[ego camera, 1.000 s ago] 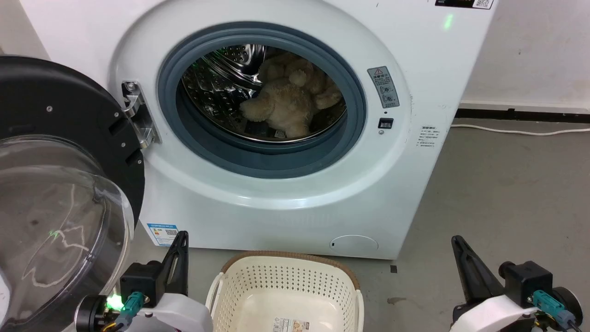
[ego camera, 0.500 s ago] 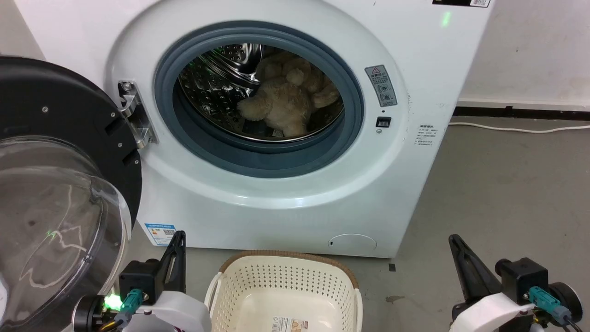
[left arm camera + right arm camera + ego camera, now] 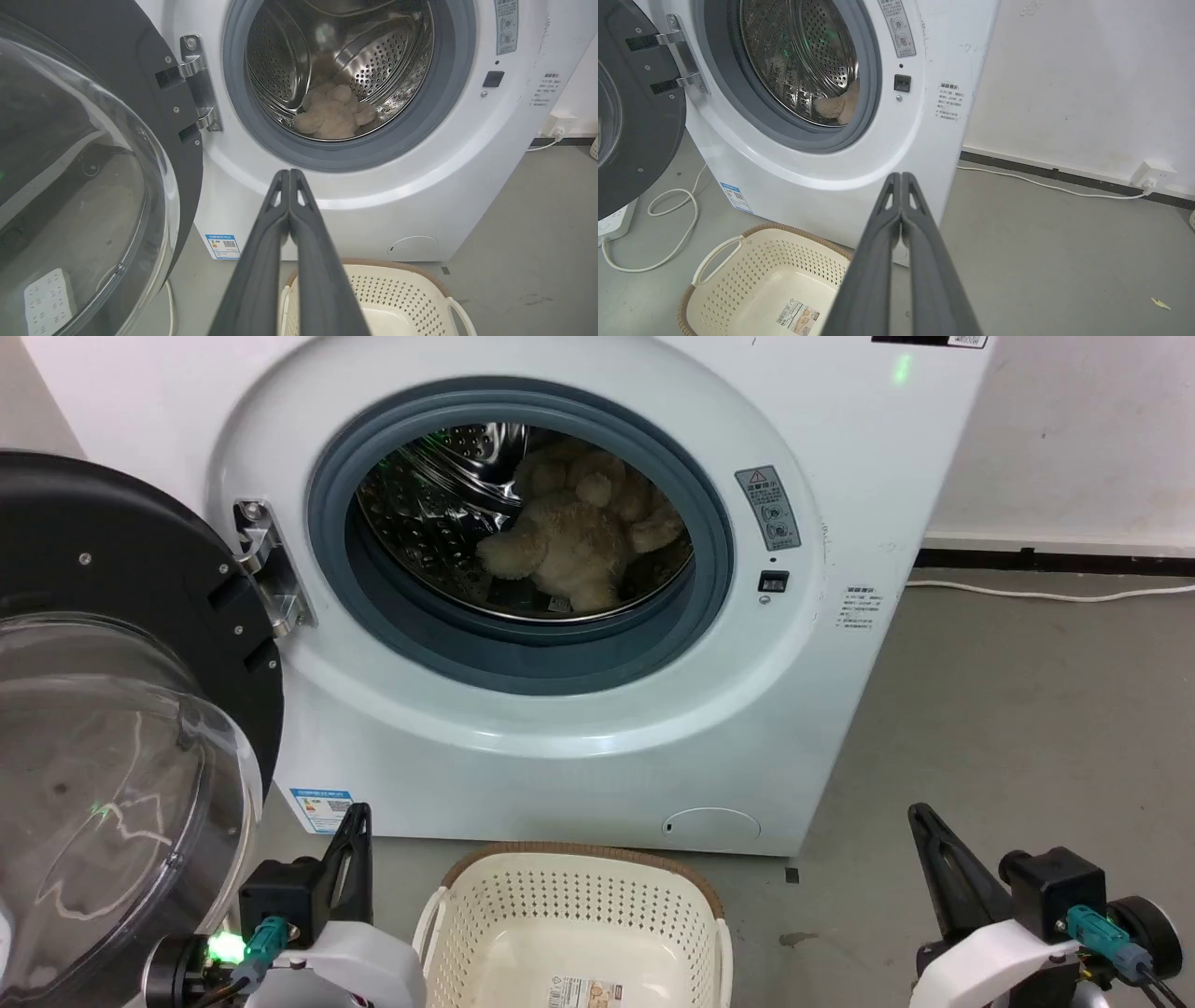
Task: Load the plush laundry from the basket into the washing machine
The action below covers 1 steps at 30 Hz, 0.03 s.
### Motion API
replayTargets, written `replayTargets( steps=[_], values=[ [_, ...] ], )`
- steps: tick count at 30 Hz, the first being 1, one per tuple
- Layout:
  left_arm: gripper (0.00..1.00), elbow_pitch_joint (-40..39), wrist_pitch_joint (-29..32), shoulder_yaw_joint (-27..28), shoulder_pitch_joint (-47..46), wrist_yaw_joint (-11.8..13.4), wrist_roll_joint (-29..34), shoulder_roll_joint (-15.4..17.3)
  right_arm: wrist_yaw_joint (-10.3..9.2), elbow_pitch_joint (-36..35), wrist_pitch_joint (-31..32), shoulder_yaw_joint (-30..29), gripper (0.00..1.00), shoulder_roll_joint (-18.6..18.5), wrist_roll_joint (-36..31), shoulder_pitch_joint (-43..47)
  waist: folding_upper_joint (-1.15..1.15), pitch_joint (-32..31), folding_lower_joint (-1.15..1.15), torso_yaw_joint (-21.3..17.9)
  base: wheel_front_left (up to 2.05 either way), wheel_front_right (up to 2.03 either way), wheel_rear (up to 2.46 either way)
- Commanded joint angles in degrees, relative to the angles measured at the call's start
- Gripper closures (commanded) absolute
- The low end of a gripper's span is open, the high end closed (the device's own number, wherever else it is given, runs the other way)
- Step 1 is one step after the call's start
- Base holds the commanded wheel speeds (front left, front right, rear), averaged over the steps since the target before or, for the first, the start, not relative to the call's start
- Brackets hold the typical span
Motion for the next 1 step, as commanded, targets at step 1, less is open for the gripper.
replayTargets(
  steps=[1],
  values=[
    [1.0, -0.37, 0.03, 0.14, -0.44, 0.15, 0.51, -0.08, 0.03, -0.35, 0.02, -0.1, 1.0, -0.05, -0.43, -0.71, 0.0, 0.0, 0.0, 0.0, 0.0, 0.0, 0.0]
  ],
)
